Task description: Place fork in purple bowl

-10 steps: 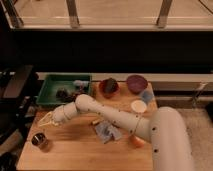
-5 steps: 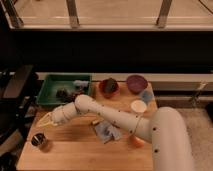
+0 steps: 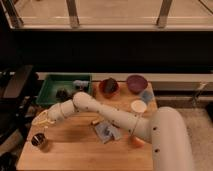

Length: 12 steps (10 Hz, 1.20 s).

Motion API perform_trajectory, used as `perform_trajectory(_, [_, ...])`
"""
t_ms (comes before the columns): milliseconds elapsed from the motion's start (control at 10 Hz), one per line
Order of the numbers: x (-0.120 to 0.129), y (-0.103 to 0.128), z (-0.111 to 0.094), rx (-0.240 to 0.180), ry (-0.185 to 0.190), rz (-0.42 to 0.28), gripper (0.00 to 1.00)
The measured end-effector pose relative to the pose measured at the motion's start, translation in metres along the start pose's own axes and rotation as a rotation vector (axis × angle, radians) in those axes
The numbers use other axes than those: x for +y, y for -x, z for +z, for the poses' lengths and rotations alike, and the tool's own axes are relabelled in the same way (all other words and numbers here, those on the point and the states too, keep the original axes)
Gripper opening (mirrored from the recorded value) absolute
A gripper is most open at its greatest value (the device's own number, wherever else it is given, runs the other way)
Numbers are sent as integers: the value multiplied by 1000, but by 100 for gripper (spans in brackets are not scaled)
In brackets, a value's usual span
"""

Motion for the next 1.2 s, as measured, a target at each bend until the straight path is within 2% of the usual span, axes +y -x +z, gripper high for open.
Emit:
perform_trajectory(200, [0,13,-1,-29,13,-17,0])
perform_trajectory(400, [1,16,1,-35,23,-27,3])
perform_trajectory(500, [1,16,2,-40,25,-29,10])
perform_trajectory(600, [1,15,2,-44,23,-34,23])
perform_trajectory(1000, [0,23,-5,-41,-2,-67,61])
perform_trajectory(1200, [1,29,-7,-38,-13,-88,66])
